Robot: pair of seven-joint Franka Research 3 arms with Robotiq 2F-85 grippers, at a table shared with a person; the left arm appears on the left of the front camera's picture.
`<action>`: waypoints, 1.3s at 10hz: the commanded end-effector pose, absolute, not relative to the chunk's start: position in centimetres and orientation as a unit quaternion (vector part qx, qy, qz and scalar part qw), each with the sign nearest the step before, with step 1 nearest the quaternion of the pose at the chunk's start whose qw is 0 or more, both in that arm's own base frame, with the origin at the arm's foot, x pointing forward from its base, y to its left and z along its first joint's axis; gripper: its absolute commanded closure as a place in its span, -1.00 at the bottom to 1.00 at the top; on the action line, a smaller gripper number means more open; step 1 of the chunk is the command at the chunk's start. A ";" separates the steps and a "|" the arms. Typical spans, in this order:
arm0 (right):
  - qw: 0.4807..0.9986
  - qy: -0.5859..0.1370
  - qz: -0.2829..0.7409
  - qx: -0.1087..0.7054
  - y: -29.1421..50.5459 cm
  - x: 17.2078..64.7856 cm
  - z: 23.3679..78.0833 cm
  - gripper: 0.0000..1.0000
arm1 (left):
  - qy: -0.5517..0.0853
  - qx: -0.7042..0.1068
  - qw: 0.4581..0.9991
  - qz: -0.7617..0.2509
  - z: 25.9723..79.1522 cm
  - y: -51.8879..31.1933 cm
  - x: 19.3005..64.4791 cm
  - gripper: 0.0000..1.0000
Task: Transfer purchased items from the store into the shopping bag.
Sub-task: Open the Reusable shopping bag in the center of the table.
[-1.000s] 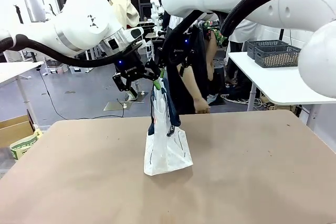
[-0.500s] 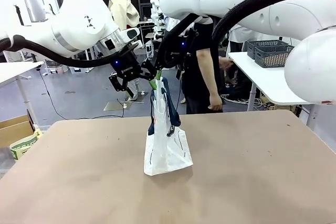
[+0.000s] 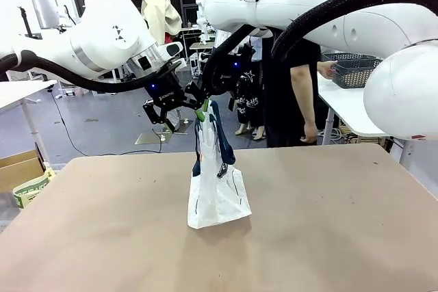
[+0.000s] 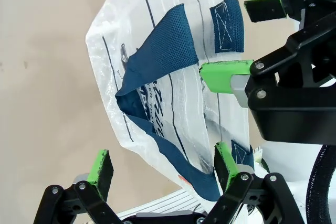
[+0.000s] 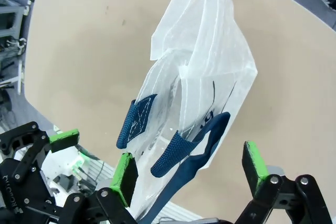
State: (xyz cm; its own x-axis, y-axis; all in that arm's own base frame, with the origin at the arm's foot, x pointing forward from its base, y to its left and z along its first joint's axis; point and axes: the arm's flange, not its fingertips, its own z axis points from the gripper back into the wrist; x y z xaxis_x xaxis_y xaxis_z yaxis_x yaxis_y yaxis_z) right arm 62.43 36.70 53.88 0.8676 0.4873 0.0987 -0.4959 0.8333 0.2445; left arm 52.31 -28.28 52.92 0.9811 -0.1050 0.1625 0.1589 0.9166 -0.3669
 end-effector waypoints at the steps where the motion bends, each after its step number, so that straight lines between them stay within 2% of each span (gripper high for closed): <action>1: 0.961 -0.005 0.242 0.134 37.0 63.1 54.7 -1.00 | -0.059 -0.198 0.976 -0.065 52.6 -28.1 52.3 -1.00; 4: 0.957 0.000 0.257 0.133 36.4 62.8 54.0 -1.00 | -0.053 -0.188 0.978 -0.071 52.0 -28.4 52.5 -1.00; 5: 0.949 -0.011 0.283 0.139 36.2 62.5 53.9 -0.70 | -0.062 -0.181 0.977 -0.088 51.9 -28.5 52.4 -0.73; 9: 0.951 0.006 0.276 0.141 36.2 62.2 53.8 0.90 | -0.066 -0.183 0.977 -0.088 52.1 -28.6 52.3 0.87; 10: 0.951 0.009 0.275 0.140 36.2 62.0 53.7 1.00 | -0.065 -0.184 0.977 -0.089 52.1 -28.7 52.1 1.00; 13: 0.952 0.003 0.278 0.128 36.4 61.1 53.6 1.00 | -0.066 -0.184 0.977 -0.091 52.1 -28.6 51.8 1.00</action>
State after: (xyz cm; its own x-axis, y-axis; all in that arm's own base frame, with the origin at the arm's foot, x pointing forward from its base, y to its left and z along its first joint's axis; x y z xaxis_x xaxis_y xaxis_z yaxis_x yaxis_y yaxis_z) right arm 62.11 36.51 53.48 0.8481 0.5248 0.0727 -0.5252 0.8148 0.2454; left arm 52.24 -28.98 52.09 0.9799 -0.1320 0.1498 0.1779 0.9176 -0.3555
